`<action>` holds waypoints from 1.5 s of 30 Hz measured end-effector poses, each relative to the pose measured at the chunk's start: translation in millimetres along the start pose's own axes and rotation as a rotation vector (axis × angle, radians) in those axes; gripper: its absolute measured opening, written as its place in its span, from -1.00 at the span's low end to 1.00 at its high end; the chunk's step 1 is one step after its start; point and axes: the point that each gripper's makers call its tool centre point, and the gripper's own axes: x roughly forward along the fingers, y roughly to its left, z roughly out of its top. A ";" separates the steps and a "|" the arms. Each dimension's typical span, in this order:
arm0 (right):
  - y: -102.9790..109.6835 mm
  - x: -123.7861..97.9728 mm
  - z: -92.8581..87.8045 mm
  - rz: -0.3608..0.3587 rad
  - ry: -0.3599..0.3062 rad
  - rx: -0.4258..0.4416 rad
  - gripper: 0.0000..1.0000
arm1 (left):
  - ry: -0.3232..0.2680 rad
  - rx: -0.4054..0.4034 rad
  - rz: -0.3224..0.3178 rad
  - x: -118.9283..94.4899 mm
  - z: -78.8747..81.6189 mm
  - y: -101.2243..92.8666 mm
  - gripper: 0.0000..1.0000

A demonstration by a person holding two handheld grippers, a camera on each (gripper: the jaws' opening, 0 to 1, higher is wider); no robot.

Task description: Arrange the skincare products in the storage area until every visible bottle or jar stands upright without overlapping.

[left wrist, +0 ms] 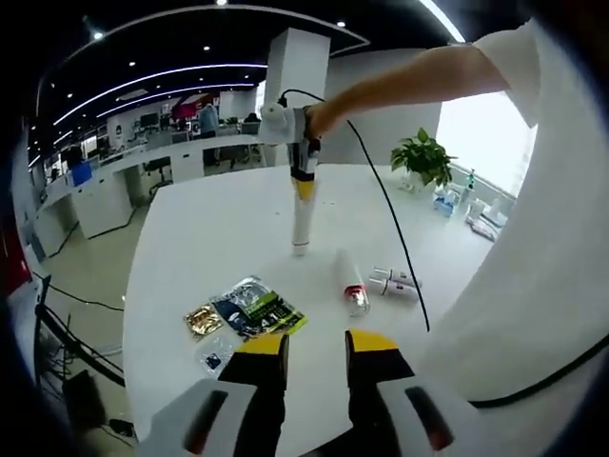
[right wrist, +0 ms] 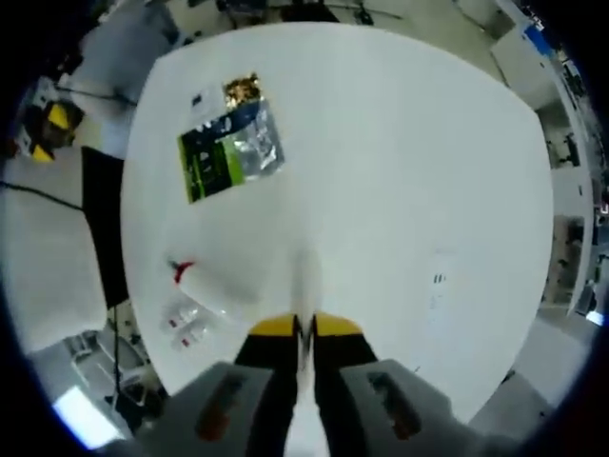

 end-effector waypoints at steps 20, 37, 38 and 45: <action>-1.6 4.6 5.8 0.032 -0.049 -0.010 -0.86 | 0.017 -0.013 0.015 -0.1 -3.8 5.2 -0.54; -11.4 8.9 3.6 -0.007 -0.083 -0.007 -0.36 | 0.018 -0.017 0.015 -0.2 -3.9 7.9 -0.54; -11.4 8.1 3.8 -0.010 -0.094 -0.007 -0.35 | 0.018 -0.015 0.013 0.2 -3.6 8.0 -0.54; -20.5 2.4 14.3 -0.047 -0.261 0.090 -0.01 | -0.019 -0.058 0.012 -2.5 2.3 12.4 -0.53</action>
